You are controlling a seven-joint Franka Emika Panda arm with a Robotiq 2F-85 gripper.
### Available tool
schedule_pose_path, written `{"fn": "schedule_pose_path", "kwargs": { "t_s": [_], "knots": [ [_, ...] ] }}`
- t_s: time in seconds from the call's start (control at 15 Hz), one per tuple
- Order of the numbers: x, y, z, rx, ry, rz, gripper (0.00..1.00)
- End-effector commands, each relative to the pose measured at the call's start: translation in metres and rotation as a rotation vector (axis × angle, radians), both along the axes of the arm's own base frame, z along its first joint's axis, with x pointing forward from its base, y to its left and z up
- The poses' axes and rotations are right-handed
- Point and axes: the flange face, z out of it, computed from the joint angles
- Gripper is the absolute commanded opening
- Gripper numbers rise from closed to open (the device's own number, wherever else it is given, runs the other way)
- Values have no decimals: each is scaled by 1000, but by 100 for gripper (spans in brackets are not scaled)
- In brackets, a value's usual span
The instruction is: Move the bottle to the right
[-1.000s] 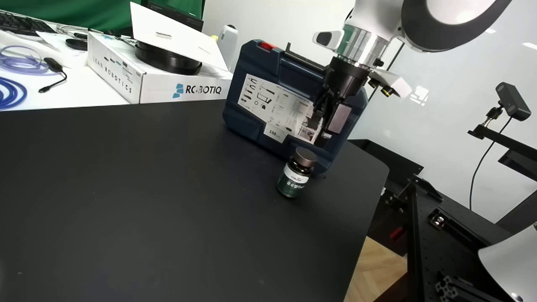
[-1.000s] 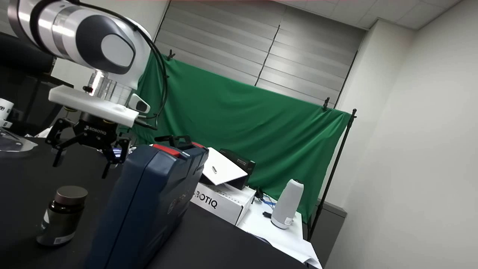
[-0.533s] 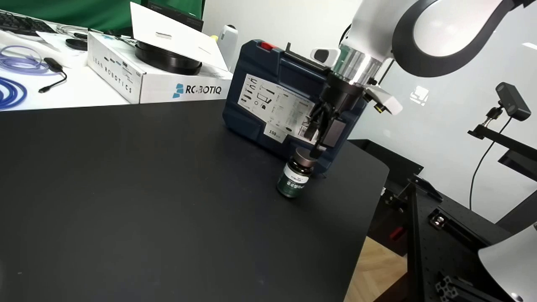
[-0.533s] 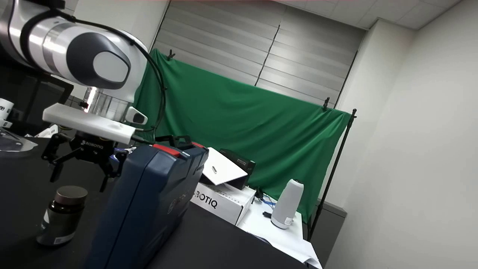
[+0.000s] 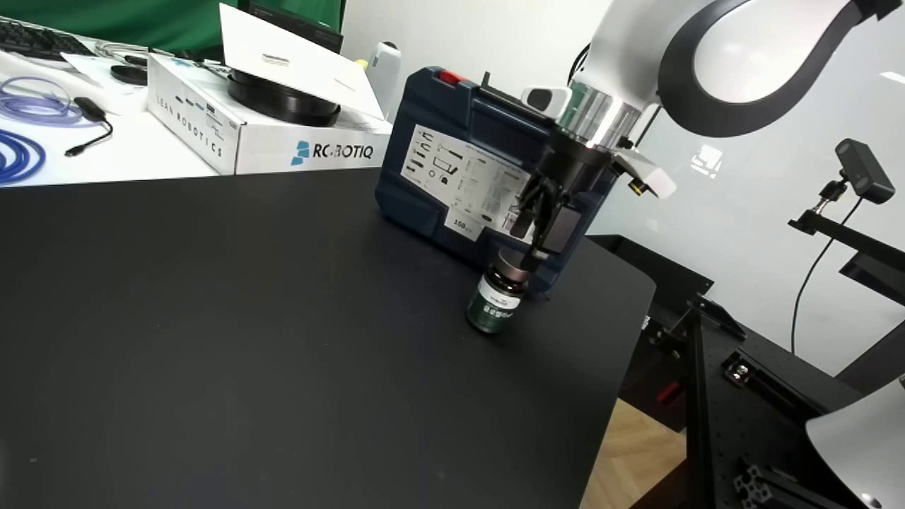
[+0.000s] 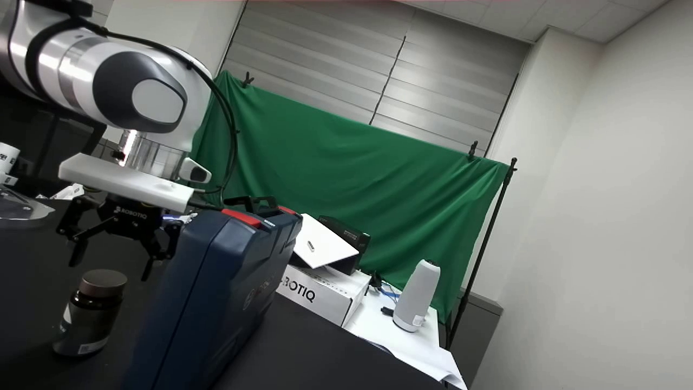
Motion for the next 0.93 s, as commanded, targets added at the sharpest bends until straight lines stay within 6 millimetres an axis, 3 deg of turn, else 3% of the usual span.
{"fn": "schedule_pose_path", "kwargs": {
  "t_s": [0.0, 0.87],
  "knots": [
    [-4, -2, -16, -2, 18, -1, 100],
    [-7, 3, -29, -16, 35, 43, 100]
  ]
}}
